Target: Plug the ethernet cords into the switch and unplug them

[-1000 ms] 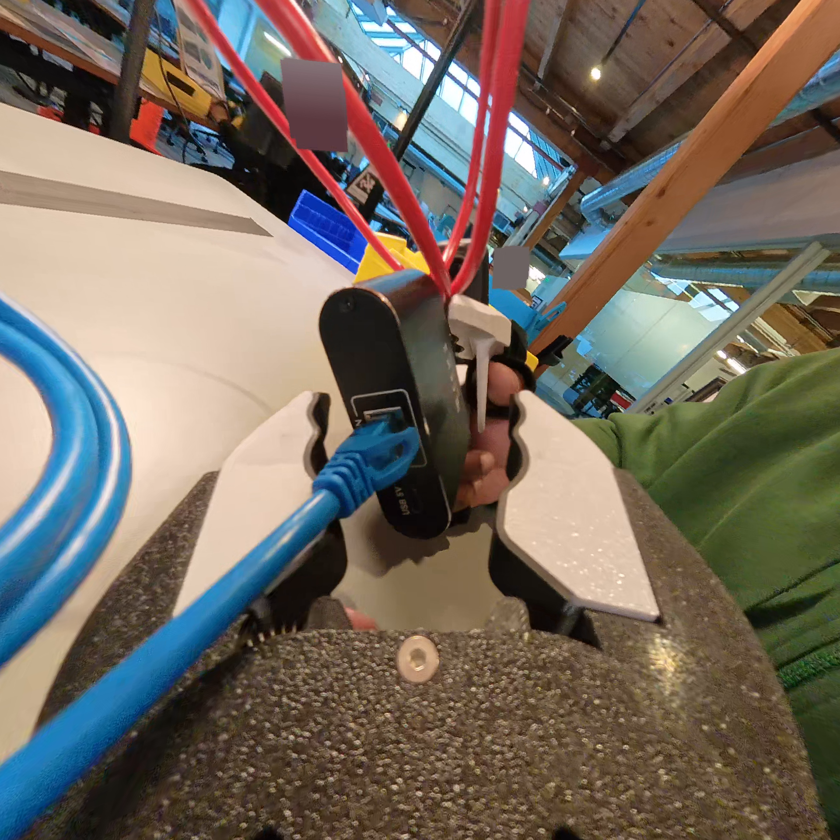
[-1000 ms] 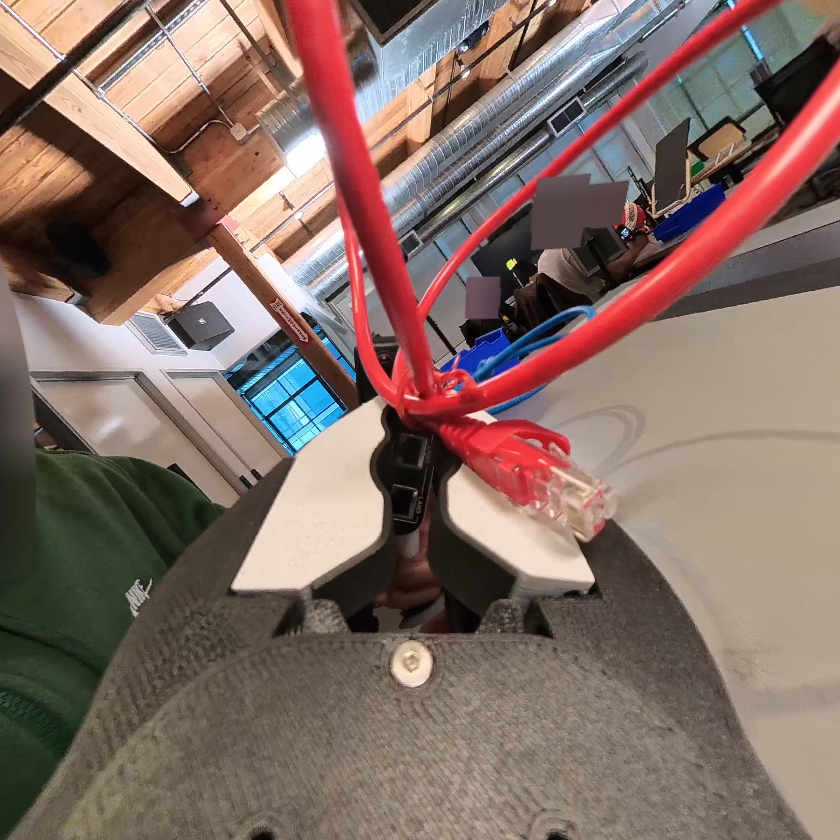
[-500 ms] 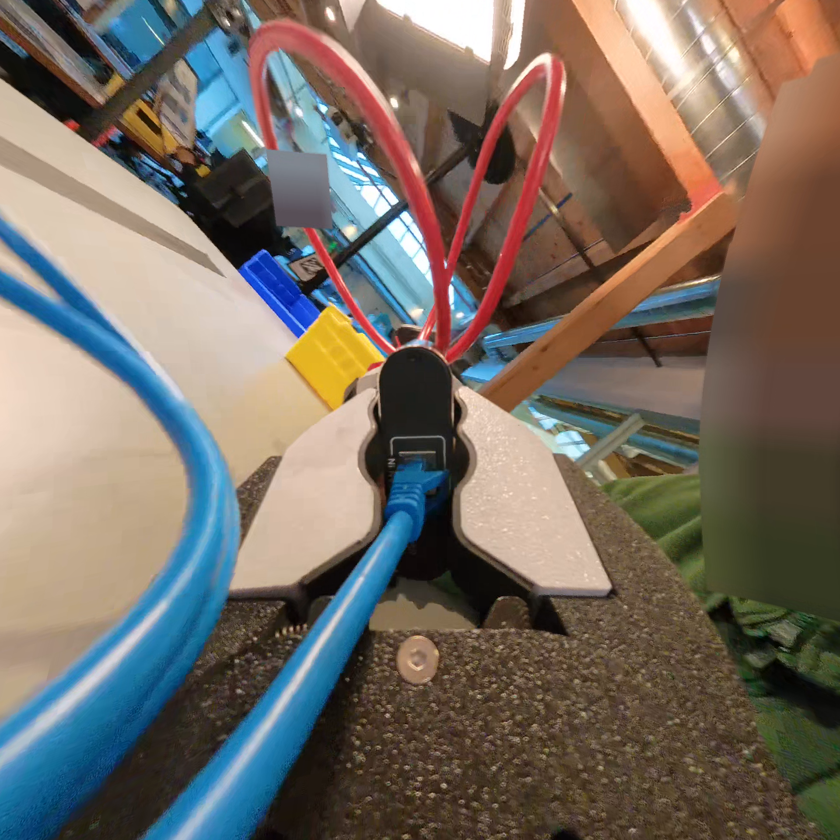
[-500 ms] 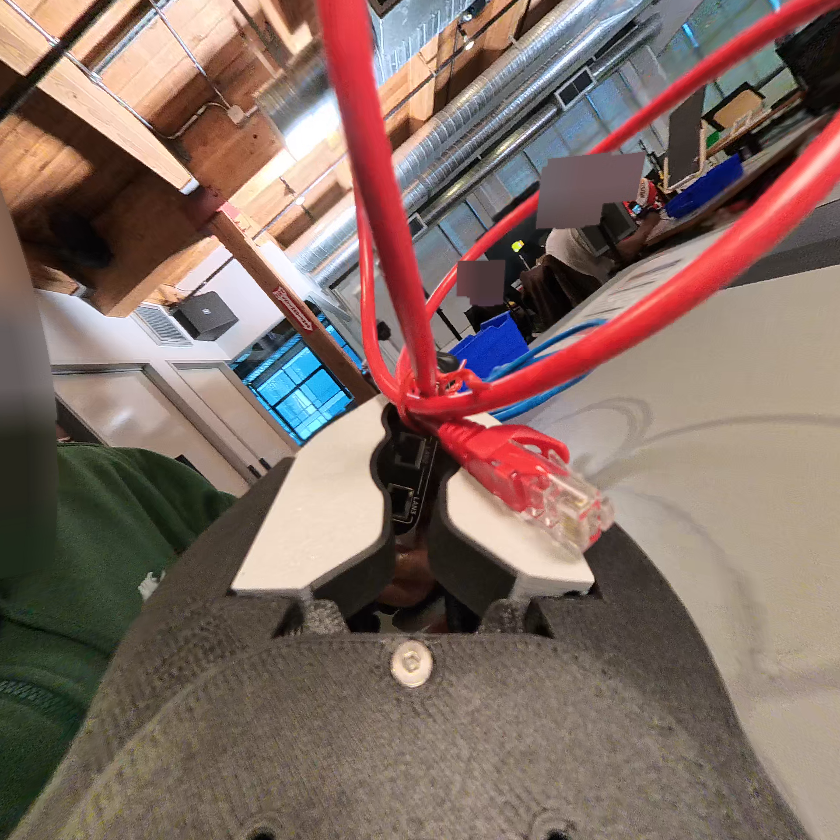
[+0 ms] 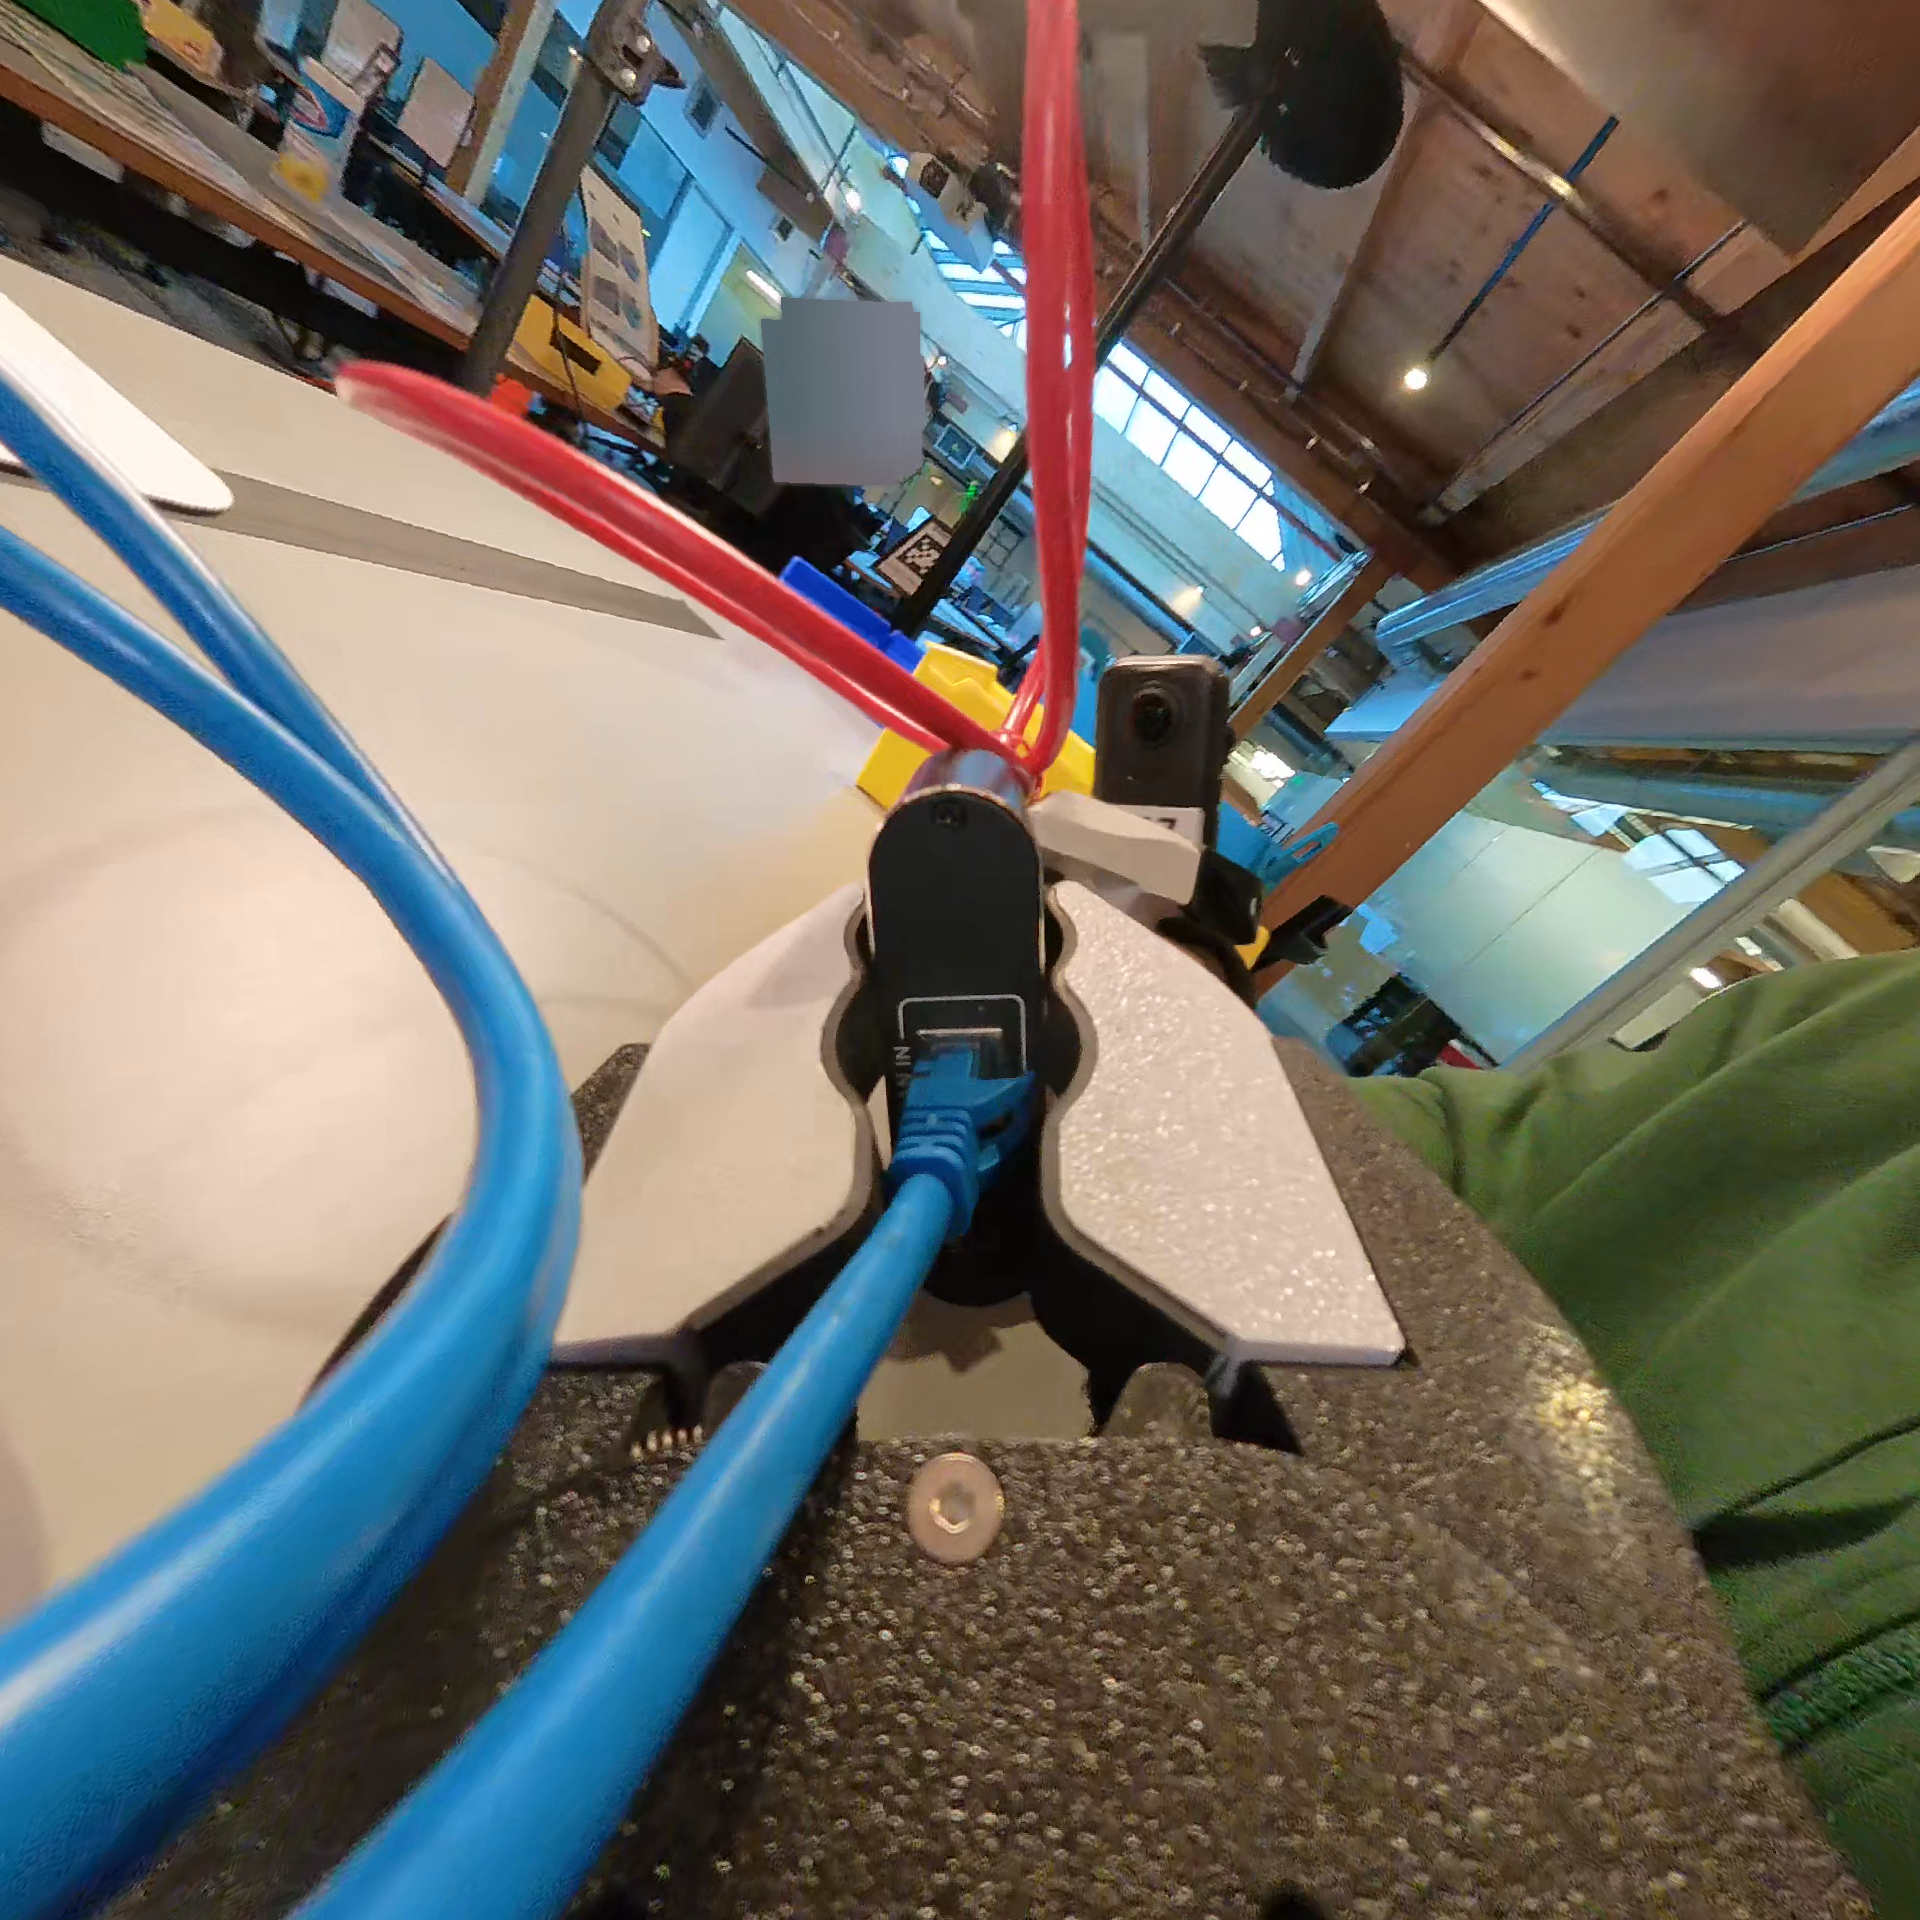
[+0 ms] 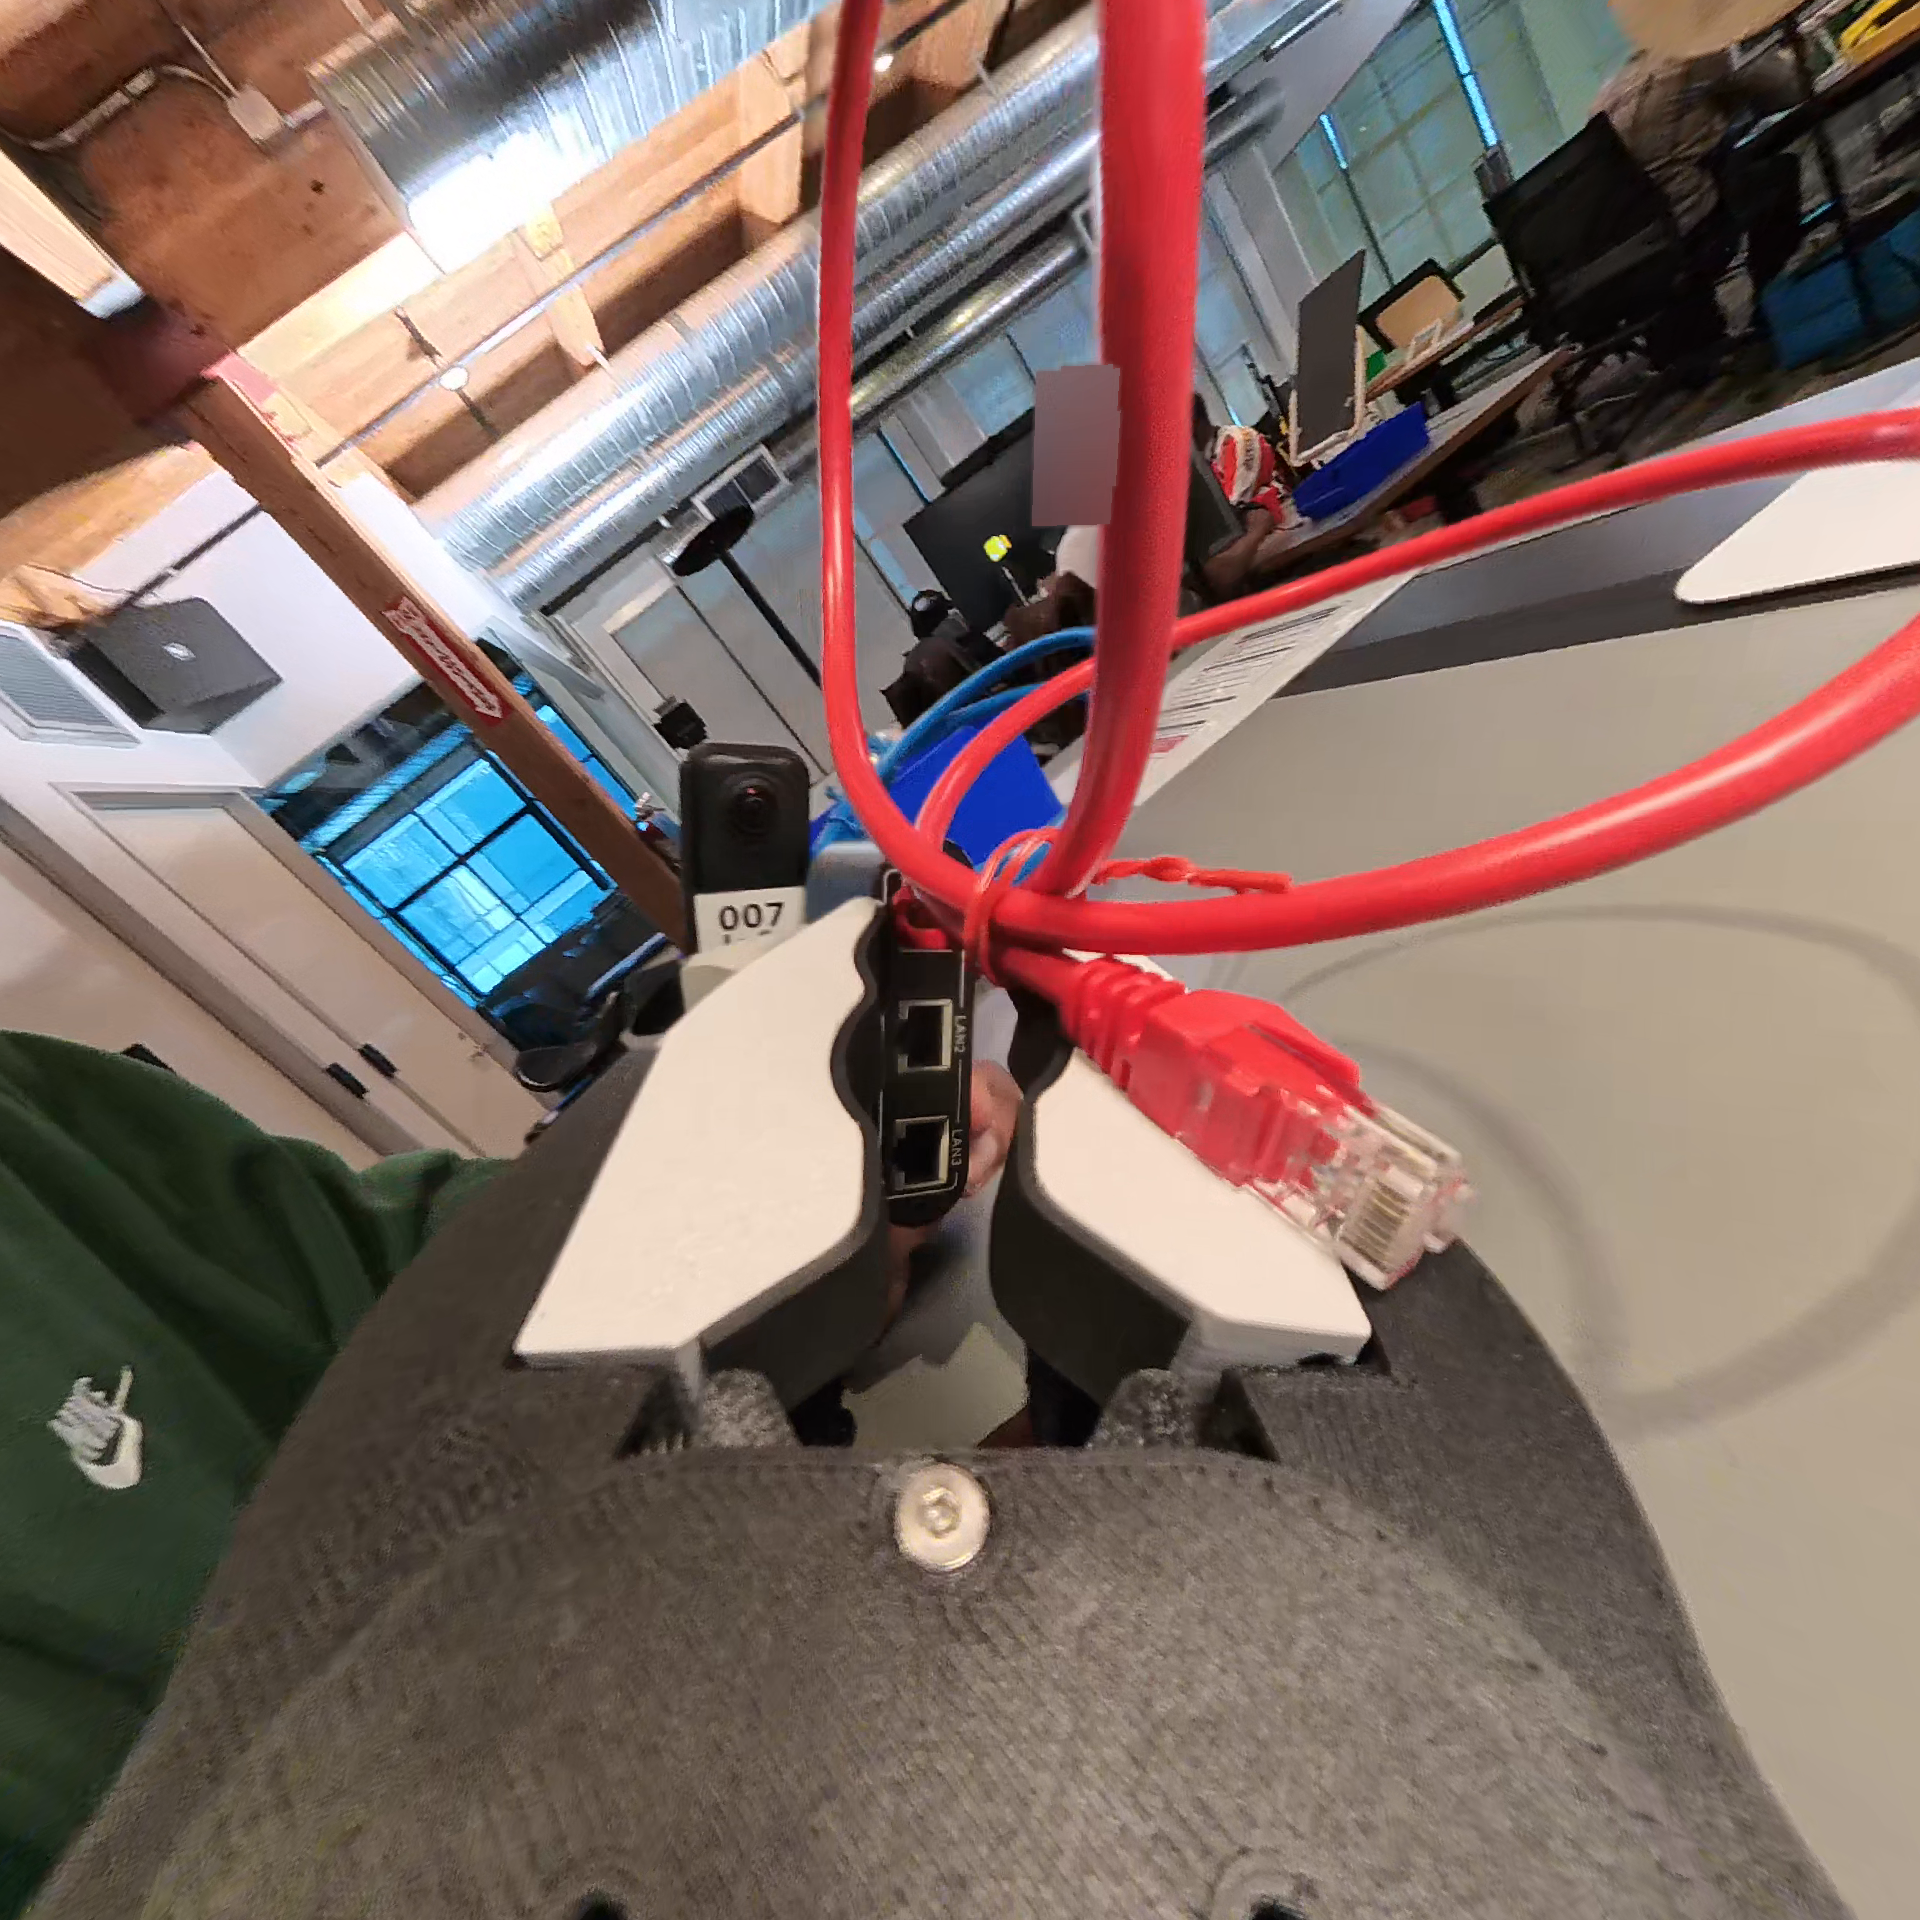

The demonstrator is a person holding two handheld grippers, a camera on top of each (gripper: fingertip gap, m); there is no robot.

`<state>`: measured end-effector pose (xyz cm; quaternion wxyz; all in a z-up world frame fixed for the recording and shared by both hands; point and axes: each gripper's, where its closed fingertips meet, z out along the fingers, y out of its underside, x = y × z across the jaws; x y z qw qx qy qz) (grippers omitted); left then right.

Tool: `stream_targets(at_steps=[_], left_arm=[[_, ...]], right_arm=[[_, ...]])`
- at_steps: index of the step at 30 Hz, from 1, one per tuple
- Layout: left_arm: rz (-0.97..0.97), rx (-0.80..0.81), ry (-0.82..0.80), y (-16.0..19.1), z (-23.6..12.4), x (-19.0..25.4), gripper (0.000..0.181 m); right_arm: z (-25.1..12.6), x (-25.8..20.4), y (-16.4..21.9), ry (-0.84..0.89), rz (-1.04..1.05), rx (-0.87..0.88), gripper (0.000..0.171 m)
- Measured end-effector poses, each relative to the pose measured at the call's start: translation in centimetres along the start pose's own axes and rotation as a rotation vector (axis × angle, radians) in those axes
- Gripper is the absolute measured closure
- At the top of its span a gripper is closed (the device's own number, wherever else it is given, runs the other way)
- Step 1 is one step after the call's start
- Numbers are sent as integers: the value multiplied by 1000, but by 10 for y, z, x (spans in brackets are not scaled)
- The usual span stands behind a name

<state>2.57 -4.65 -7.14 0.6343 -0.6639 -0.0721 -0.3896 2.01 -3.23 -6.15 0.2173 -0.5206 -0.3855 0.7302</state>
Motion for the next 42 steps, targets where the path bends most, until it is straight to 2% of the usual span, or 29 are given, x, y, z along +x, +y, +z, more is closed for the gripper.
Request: stream_targets(at_steps=[15, 23, 24, 27, 29, 31, 32, 33, 34, 35, 37, 42], left_arm=[[57, -45, -98, 7, 4, -7, 154], [62, -54, -95, 8, 5, -6, 155], [61, -54, -94, 8, 5, -6, 155], [68, -55, -84, 8, 6, -4, 154], [70, -59, -78, 9, 6, -3, 154], [65, -30, -82, 4, 3, -5, 150], [96, 16, -34, -4, -3, 3, 154], [141, 28, -53, -9, -9, 1, 154], [171, 29, -101, -13, -13, -6, 154], [149, 35, -133, -16, -15, -13, 154], [42, 29, -115, -14, -15, -22, 155], [36, 0, -82, -11, -13, -19, 153]], right_arm=[[-7, 13, 3, 199, -163, -60, 151], [-8, 14, 1, 201, -196, -103, 150], [-9, 14, 1, 208, -211, -111, 143], [-9, 12, 0, 215, -267, -126, 143], [-10, 11, -1, 191, -233, -119, 143], [-16, 23, -9, 239, -142, -57, 155], [-36, 48, -32, 362, -123, 58, 156], [-57, 70, -52, 381, -36, 123, 156], [-73, 82, -74, 328, 56, 204, 157], [-78, 88, -80, 292, 95, 162, 155], [-82, 87, -85, 360, -29, 116, 156], [-59, 75, -46, 371, -100, -75, 156]])
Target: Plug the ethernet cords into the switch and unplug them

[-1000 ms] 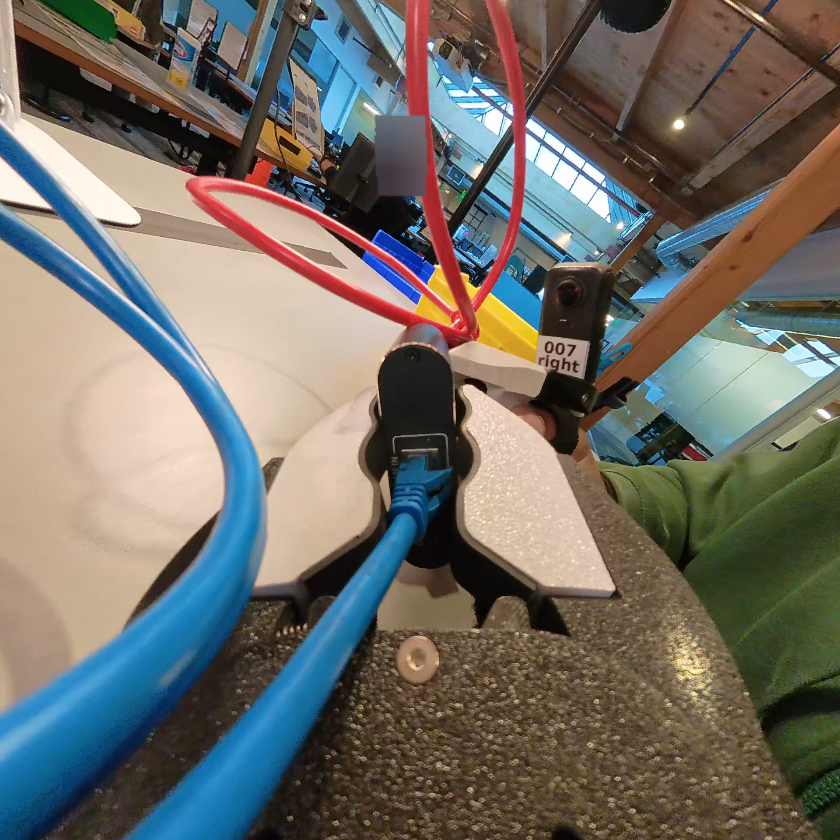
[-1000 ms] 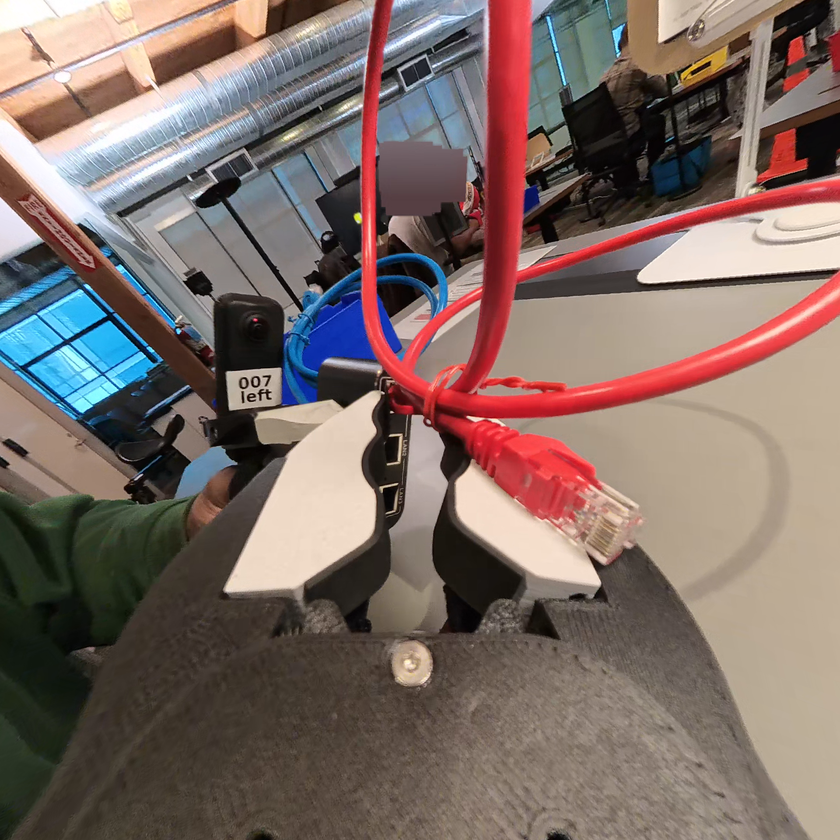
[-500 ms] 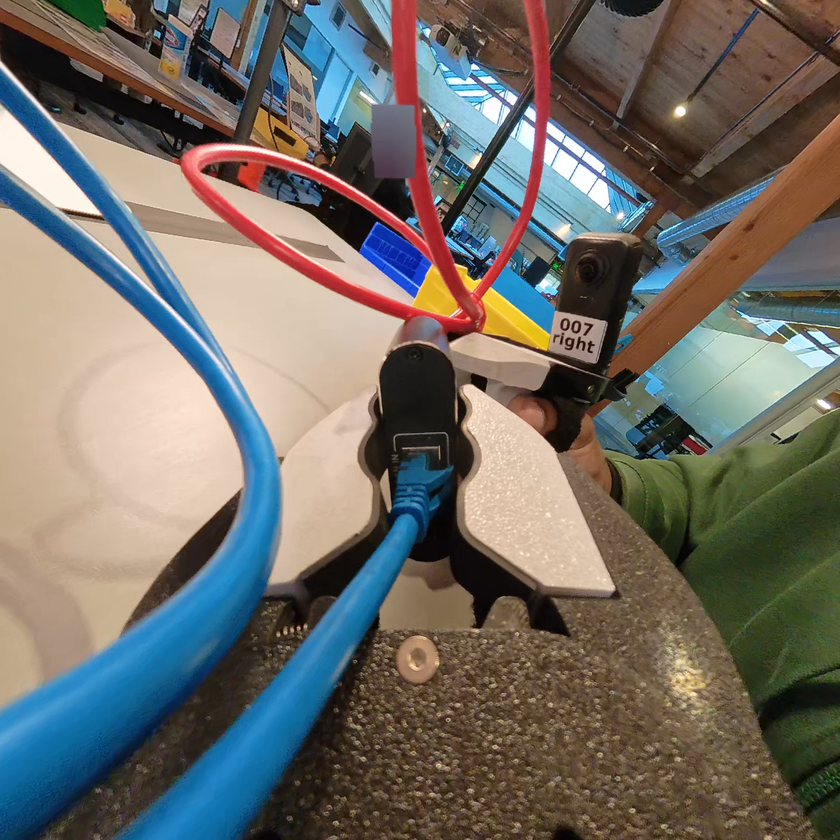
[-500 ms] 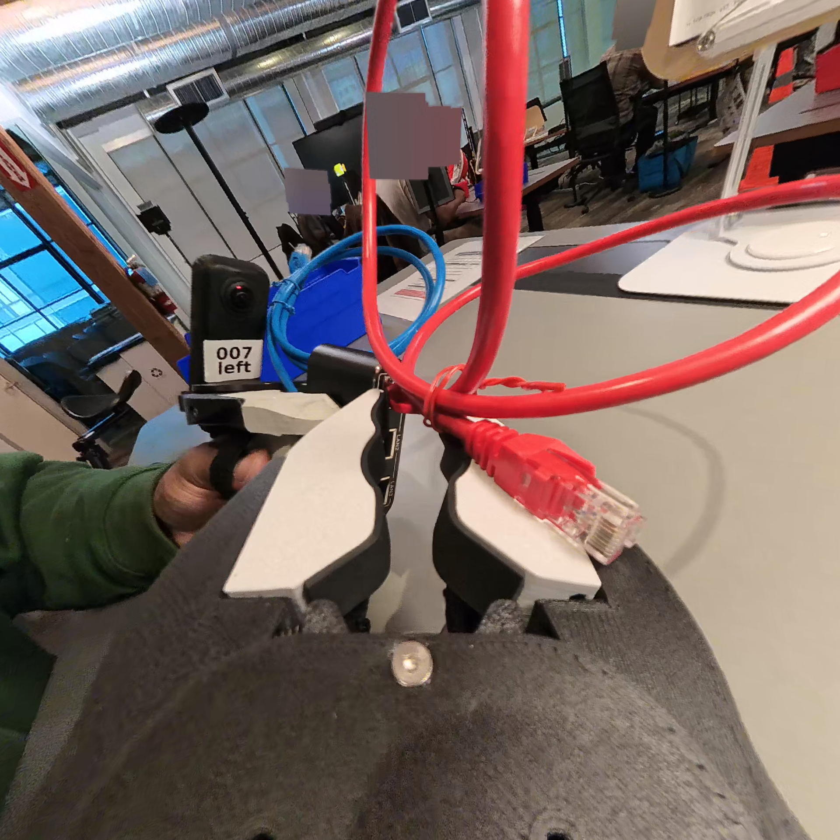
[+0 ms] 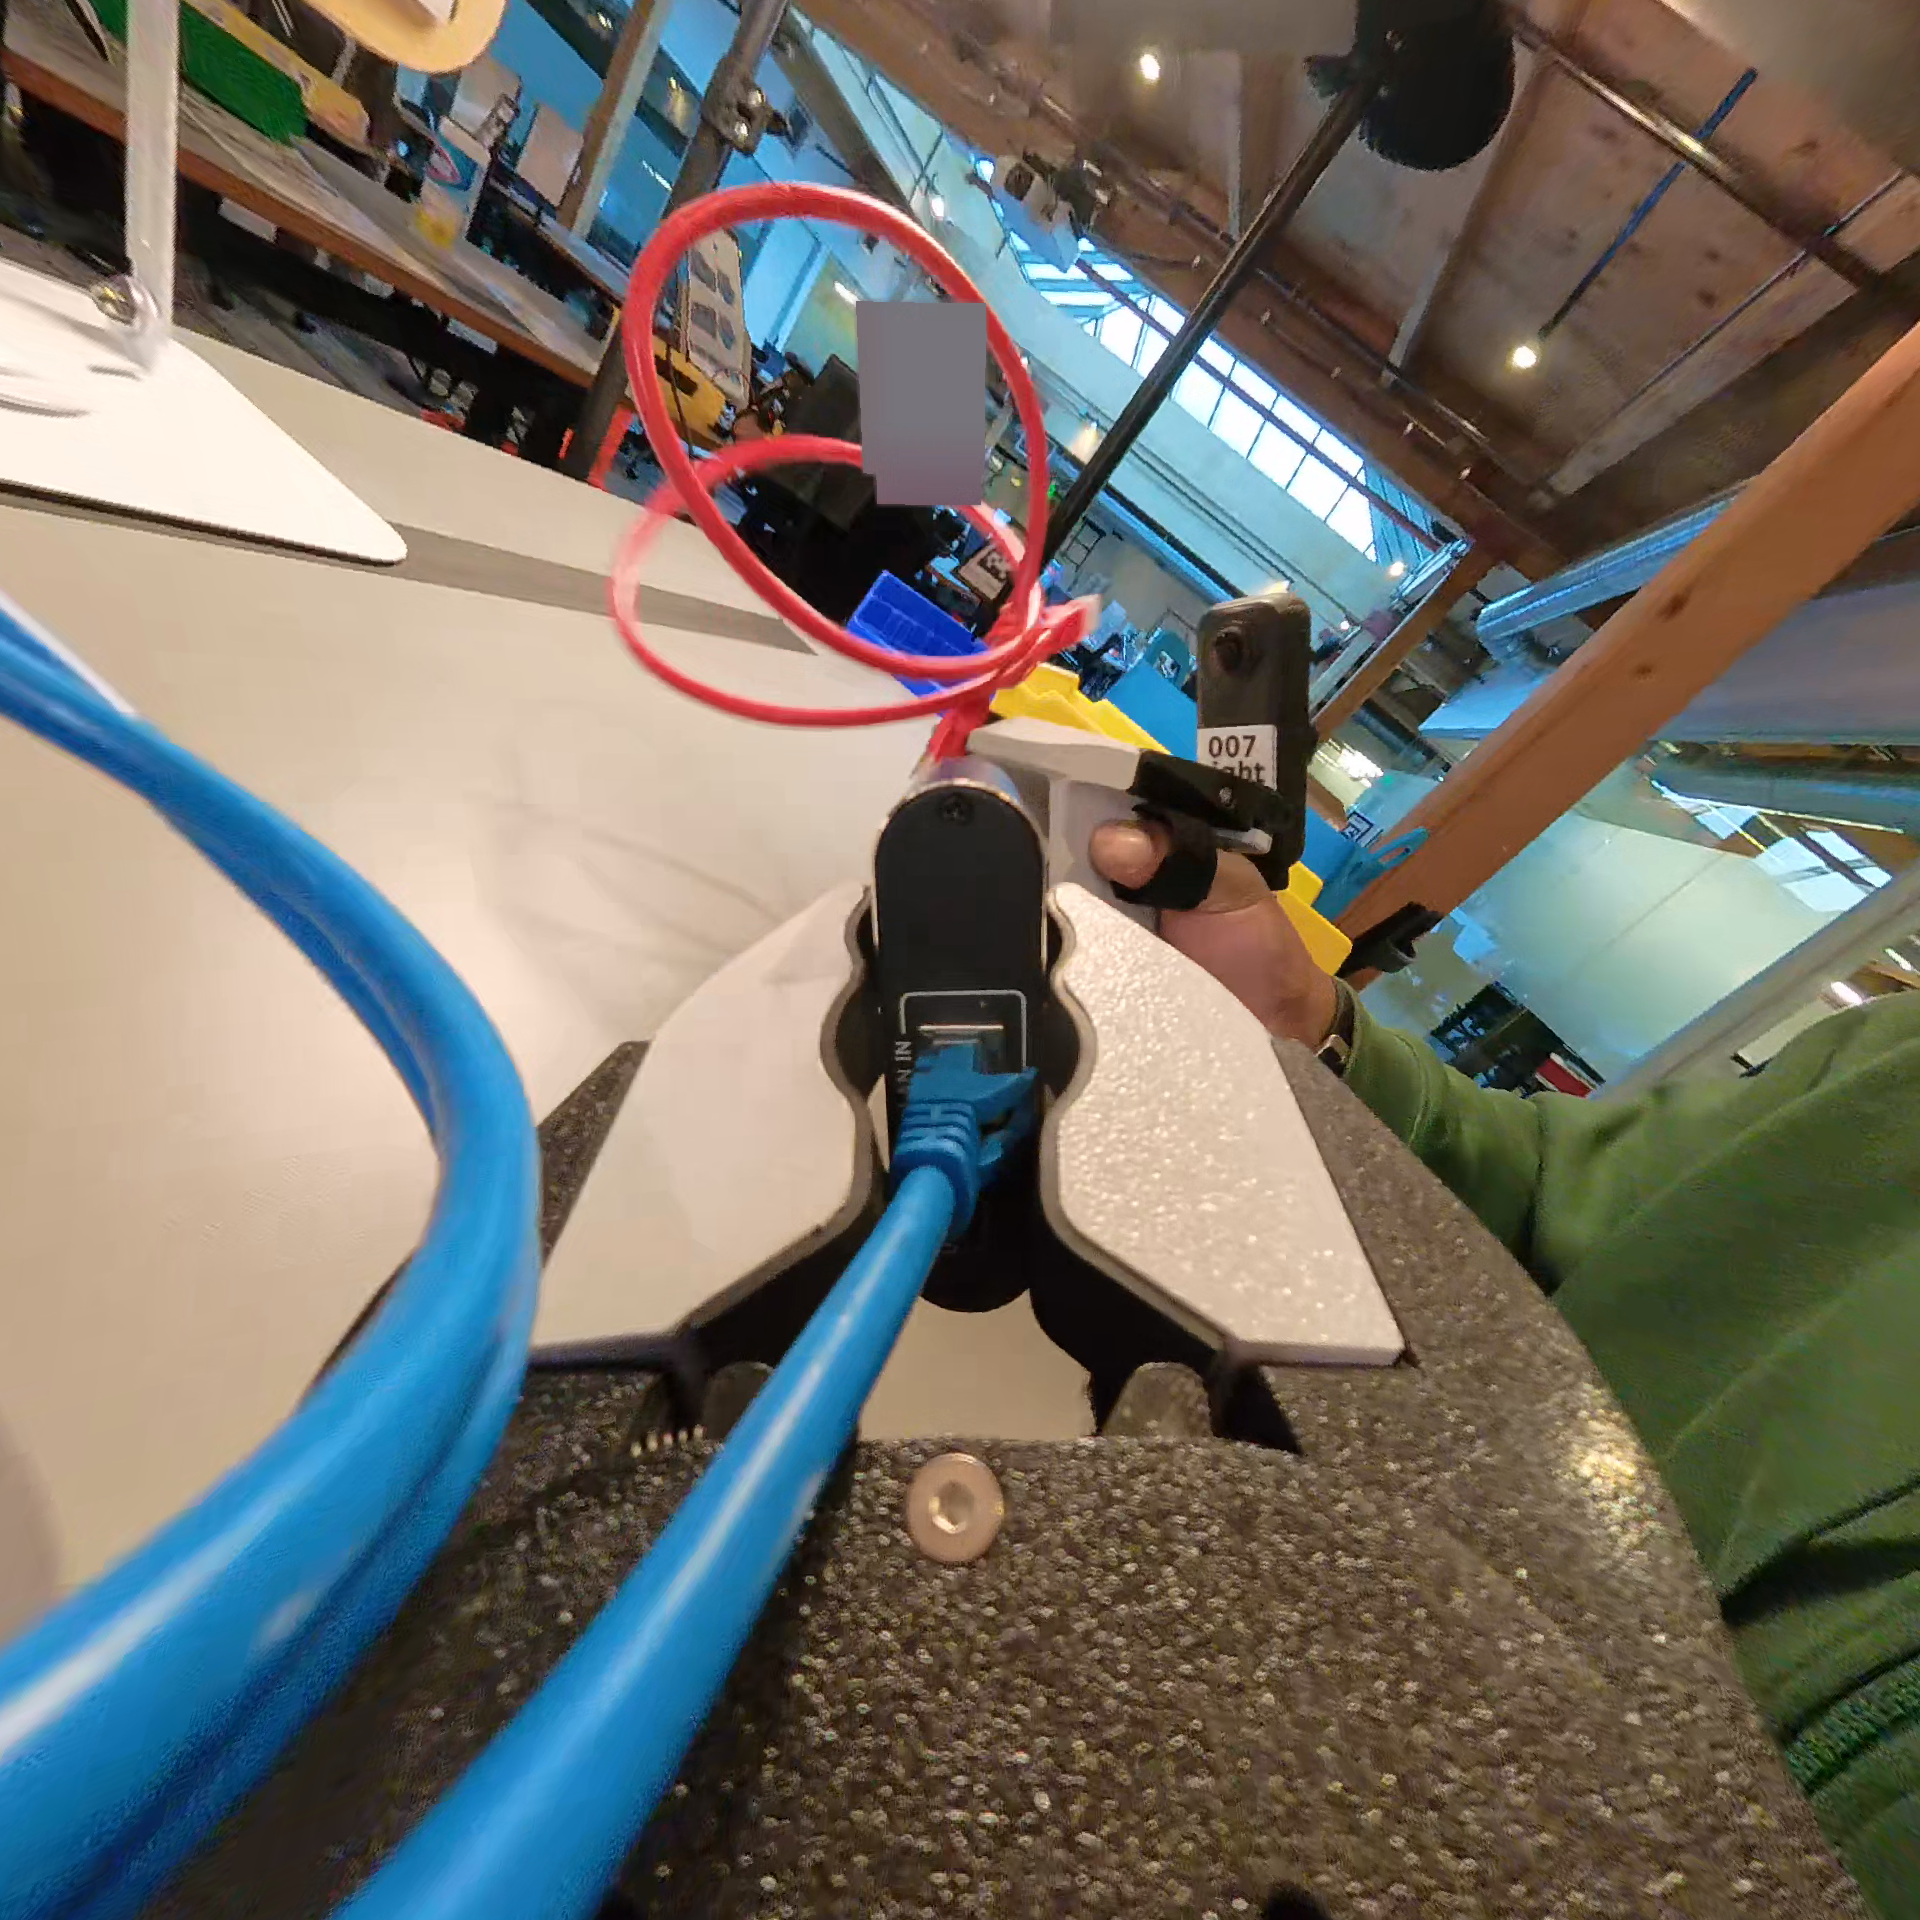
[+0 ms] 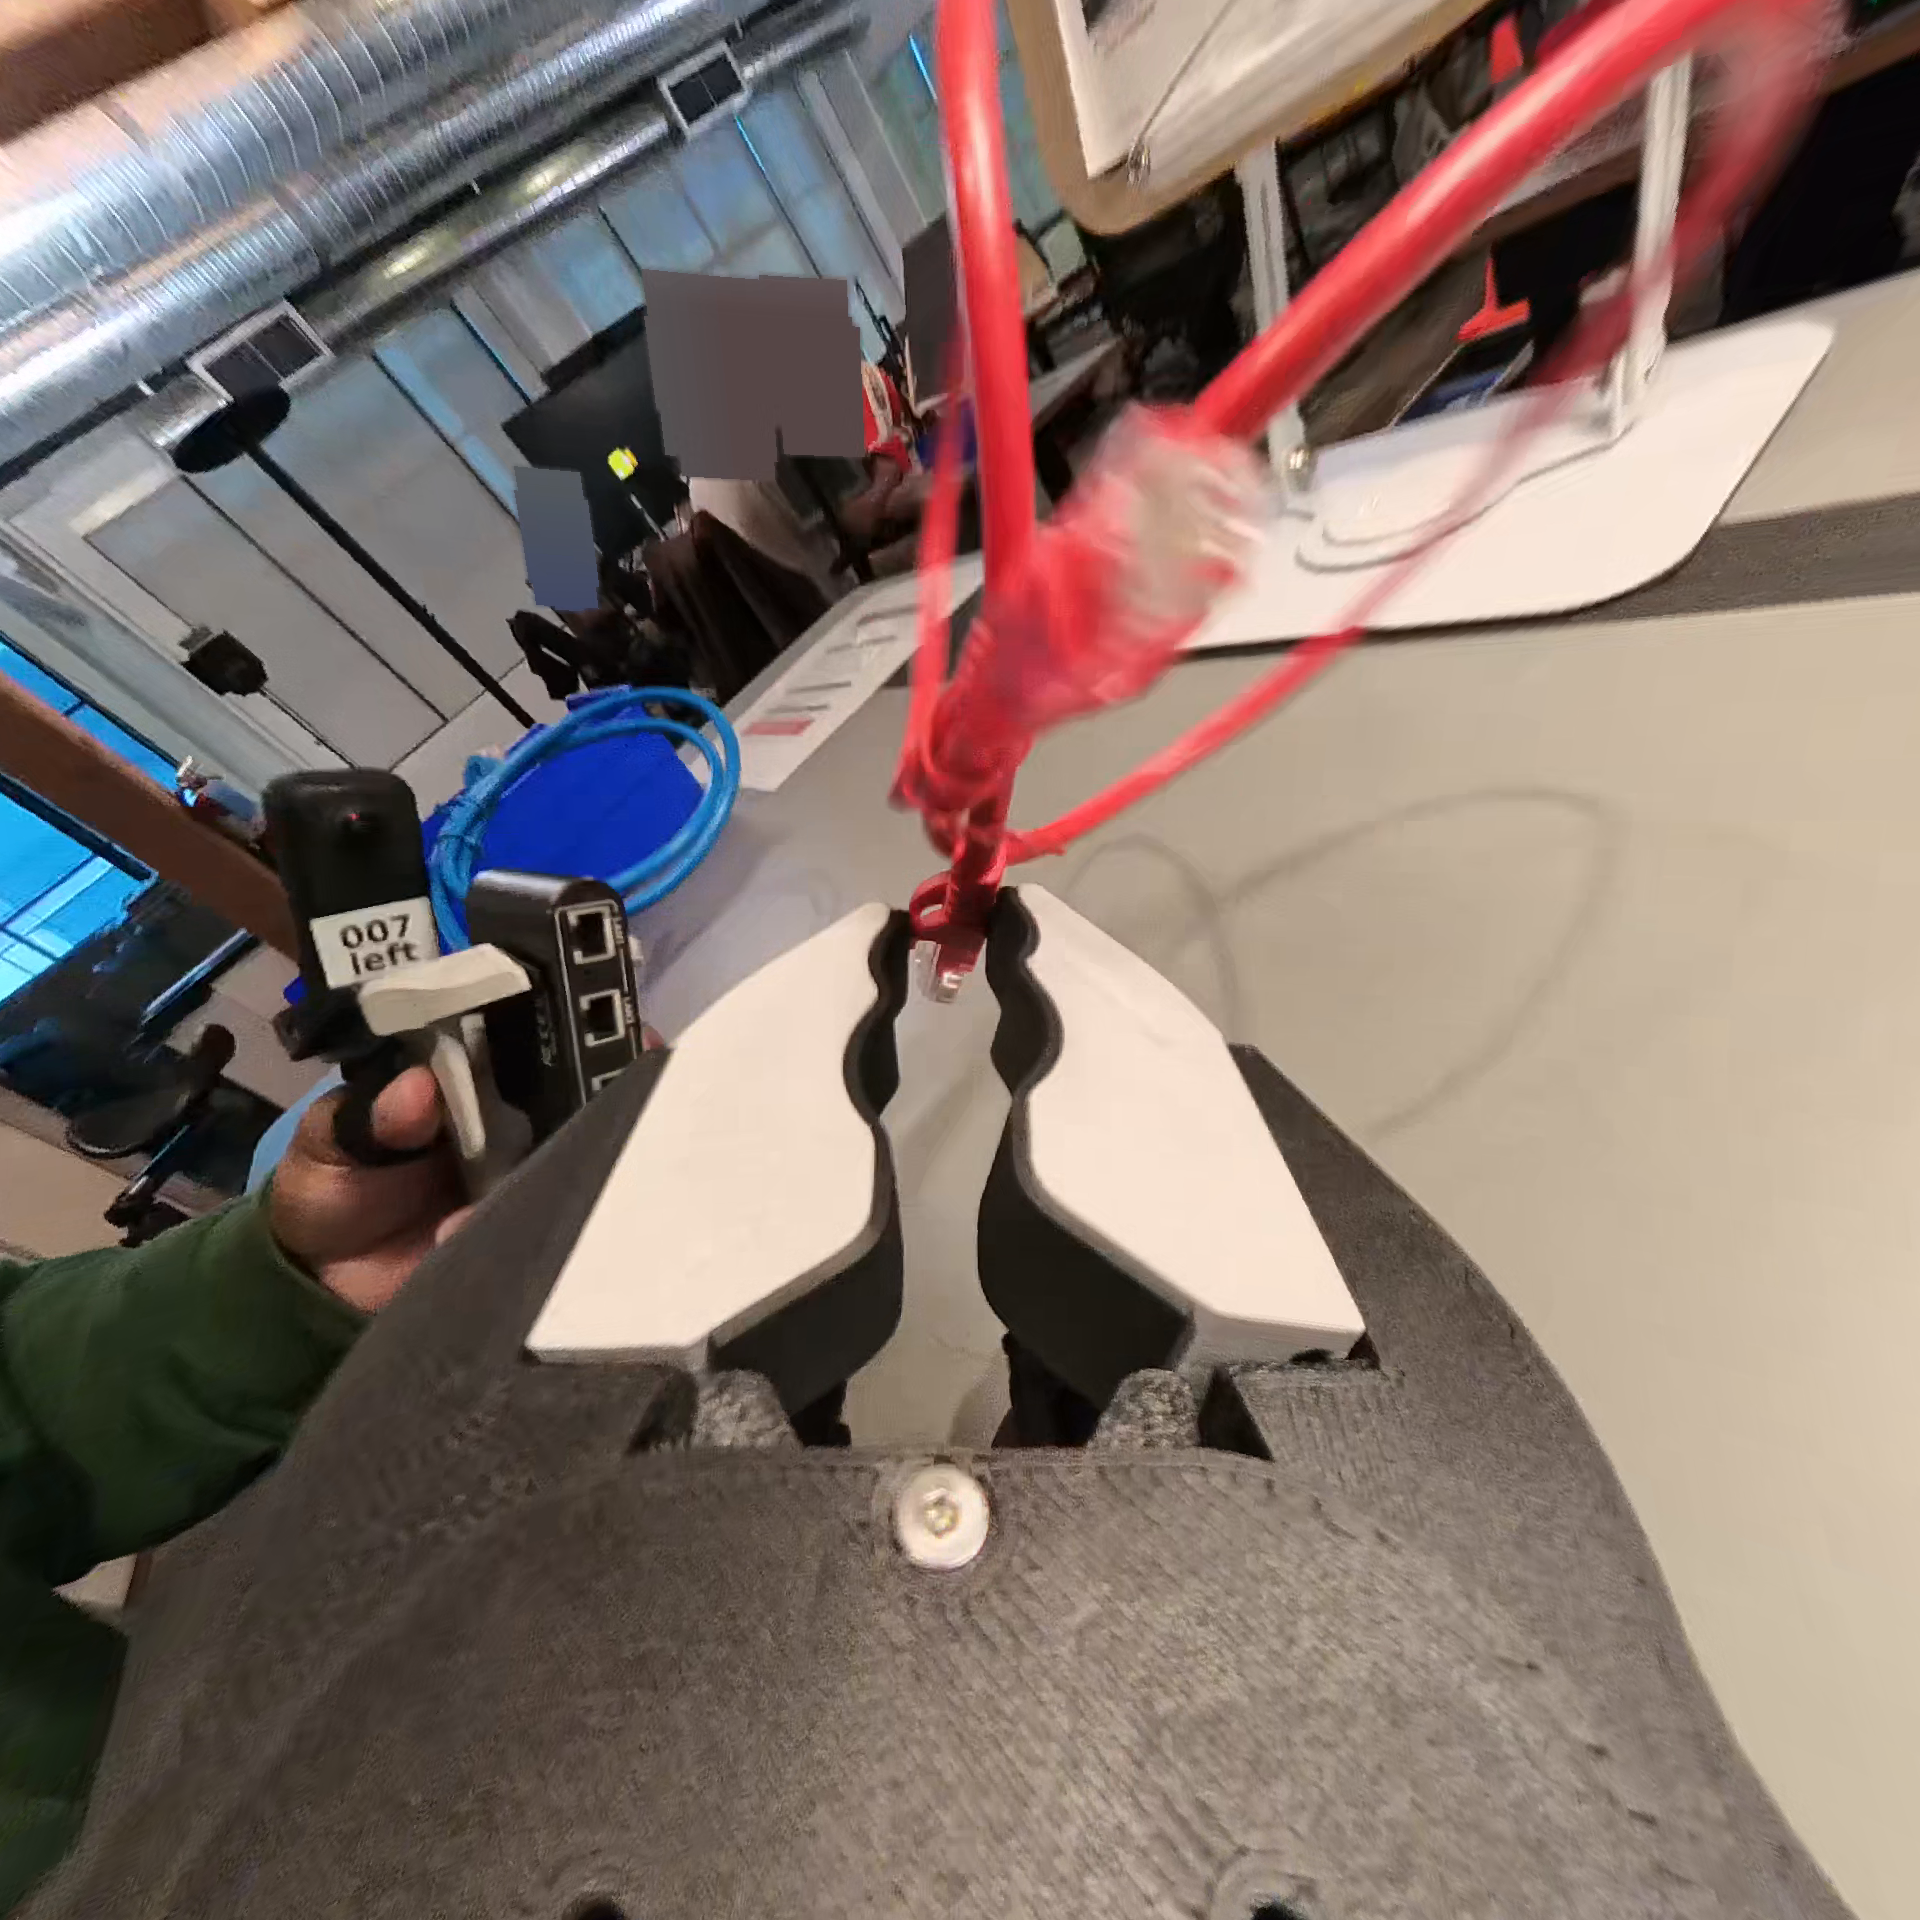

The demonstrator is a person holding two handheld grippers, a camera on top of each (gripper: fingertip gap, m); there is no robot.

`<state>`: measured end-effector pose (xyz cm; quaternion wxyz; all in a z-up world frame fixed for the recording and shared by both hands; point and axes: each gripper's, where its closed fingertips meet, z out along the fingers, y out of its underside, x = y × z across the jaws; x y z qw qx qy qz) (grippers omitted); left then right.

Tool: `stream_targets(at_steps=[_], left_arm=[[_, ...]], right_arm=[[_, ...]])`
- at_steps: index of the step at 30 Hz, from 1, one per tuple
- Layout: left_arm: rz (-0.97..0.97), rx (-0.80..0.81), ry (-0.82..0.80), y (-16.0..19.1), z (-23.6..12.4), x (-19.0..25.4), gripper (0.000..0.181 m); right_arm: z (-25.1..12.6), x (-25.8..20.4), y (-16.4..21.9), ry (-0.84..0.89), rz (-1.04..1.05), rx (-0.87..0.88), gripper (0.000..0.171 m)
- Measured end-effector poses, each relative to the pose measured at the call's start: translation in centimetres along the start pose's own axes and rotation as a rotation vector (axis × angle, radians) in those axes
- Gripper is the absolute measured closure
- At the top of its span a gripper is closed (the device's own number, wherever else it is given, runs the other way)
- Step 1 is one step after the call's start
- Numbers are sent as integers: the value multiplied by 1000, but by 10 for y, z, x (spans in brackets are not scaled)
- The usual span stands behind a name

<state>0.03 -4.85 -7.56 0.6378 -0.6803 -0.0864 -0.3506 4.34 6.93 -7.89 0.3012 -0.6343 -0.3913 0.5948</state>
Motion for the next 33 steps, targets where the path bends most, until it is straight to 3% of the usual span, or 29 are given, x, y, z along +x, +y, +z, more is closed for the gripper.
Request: stream_targets(at_steps=[9, 11, 20, 29, 33], left_arm=[[-39, -33, 8, 4, 1, -2, 154], [-52, -44, 3, 5, 0, -4, 153], [-63, -74, -14, 10, 1, -6, 154], [-62, -84, -34, 11, 2, -8, 154], [-50, -85, -40, 12, 2, -8, 154]], right_arm=[[6, 19, 46, 29, 55, -287, 155], [3, 26, 48, 66, -1, -335, 144], [-12, 55, 44, 253, -268, -416, 131], [6, 59, 58, 300, -165, -513, 111], [21, 71, 53, 330, -189, -566, 111]])
